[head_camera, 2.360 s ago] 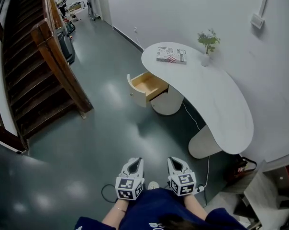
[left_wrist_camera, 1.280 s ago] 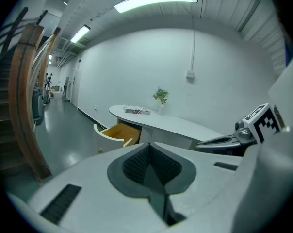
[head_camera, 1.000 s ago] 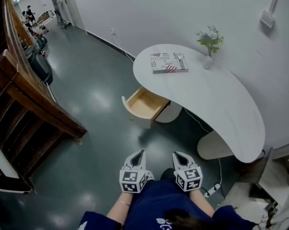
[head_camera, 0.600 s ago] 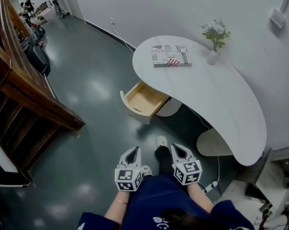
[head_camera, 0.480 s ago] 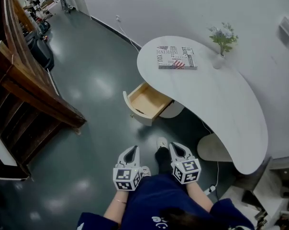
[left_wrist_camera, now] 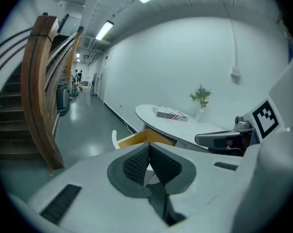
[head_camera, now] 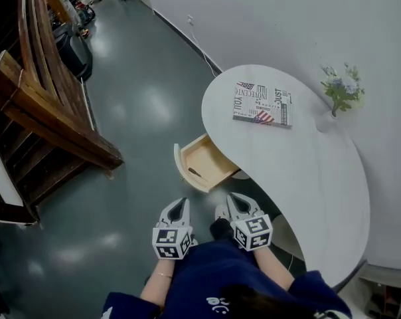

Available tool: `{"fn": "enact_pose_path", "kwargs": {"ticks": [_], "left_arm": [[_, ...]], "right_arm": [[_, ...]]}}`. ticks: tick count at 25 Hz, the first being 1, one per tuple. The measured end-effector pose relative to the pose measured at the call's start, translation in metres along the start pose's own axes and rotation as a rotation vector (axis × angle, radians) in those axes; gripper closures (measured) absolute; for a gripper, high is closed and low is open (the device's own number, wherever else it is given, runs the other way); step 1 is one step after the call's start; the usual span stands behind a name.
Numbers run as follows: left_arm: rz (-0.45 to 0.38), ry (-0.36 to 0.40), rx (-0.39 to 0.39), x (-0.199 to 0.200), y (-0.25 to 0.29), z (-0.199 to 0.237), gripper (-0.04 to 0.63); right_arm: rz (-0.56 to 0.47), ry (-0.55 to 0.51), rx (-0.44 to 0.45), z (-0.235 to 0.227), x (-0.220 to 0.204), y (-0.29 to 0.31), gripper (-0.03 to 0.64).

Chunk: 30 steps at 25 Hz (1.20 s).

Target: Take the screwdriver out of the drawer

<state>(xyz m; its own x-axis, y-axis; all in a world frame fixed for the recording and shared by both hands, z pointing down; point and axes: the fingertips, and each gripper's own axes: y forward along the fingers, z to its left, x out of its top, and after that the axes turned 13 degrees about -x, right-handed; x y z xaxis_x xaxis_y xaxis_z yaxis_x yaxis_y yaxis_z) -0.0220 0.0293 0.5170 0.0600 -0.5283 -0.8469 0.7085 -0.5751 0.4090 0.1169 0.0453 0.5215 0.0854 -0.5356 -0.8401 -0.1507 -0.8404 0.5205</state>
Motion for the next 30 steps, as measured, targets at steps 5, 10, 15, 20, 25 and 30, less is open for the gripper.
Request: {"fn": "enact_pose_path", "kwargs": {"ticks": [5,10,15,20,25,30], "left_arm": [[-0.045,-0.056,0.066,0.025,0.033,0.004,0.591],[-0.055,-0.081,0.134,0.033,0.049,0.010,0.591],[-0.035,-0.084,0.167,0.039,0.061,0.014,0.591],[-0.043,-0.110,0.186,0.048,0.066,0.031,0.591],[-0.015,-0.072,0.147,0.058,0.080,0.046,0.591],[0.010,-0.057,0.113,0.067,0.088,0.069,0.591]], "right_arm": [[-0.022,-0.040,0.056,-0.023,0.031,0.029,0.607],[0.009,-0.029,0.124,-0.039,0.041,0.049,0.607],[0.028,-0.010,0.158,-0.047,0.049,0.065,0.607],[0.031,0.030,0.172,-0.052,0.060,0.079,0.607],[0.079,0.037,0.187,-0.043,0.062,0.102,0.607],[0.144,-0.048,0.211,-0.014,0.061,0.125,0.607]]}}
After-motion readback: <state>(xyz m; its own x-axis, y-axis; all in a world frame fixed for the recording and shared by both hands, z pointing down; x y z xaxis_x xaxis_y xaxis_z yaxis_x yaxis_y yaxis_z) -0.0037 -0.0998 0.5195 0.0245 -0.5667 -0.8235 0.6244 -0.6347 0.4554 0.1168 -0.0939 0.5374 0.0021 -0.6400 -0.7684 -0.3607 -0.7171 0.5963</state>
